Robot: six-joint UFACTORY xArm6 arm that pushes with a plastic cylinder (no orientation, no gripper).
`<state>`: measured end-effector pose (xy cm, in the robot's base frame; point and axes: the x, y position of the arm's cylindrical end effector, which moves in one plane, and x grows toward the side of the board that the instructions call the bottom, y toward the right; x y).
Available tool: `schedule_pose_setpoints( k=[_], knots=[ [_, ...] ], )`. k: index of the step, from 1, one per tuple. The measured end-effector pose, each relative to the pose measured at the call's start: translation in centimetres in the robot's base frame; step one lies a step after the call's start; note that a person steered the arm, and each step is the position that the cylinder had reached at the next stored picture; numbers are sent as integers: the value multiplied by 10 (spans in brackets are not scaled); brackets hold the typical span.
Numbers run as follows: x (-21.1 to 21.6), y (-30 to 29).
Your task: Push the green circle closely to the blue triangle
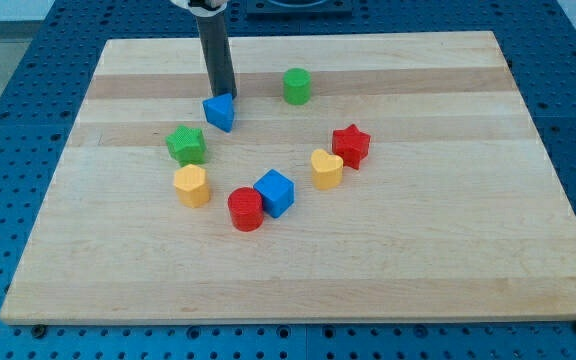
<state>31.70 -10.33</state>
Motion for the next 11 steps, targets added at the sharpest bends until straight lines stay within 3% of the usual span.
schedule_pose_setpoints(
  k=[2, 4, 5, 11],
  knots=[
    [-25, 2],
    [-53, 104],
    [-56, 120],
    [-27, 128]
  ],
)
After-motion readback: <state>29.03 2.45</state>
